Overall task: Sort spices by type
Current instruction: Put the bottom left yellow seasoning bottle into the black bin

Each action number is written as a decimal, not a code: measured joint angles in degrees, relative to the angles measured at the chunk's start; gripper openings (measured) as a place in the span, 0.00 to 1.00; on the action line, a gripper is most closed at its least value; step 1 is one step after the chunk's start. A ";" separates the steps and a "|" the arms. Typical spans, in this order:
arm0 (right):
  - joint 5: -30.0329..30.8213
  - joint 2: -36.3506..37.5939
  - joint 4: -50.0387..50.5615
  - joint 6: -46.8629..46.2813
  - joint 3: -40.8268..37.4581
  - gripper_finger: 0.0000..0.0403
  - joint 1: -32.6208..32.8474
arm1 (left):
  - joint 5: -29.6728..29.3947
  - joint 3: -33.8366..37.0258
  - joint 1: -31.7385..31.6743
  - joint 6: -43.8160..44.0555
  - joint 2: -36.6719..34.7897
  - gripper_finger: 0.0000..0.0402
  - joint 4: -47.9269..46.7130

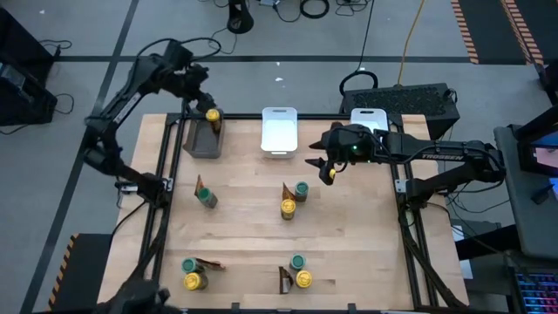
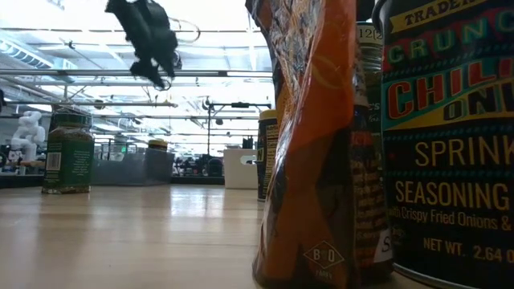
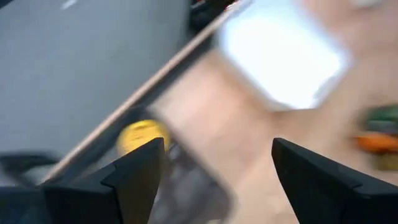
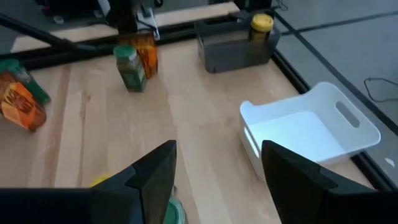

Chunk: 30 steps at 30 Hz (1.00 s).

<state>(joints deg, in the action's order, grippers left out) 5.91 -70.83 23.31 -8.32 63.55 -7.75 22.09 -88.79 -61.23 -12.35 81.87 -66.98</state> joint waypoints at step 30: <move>5.64 0.00 -9.44 -9.17 0.00 0.54 8.82 | 15.03 4.76 39.30 -7.53 -9.05 0.75 9.13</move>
<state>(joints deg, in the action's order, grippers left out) 11.55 -70.83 13.87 -17.49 63.55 1.08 37.12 -84.03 -21.93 -19.88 72.82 -57.85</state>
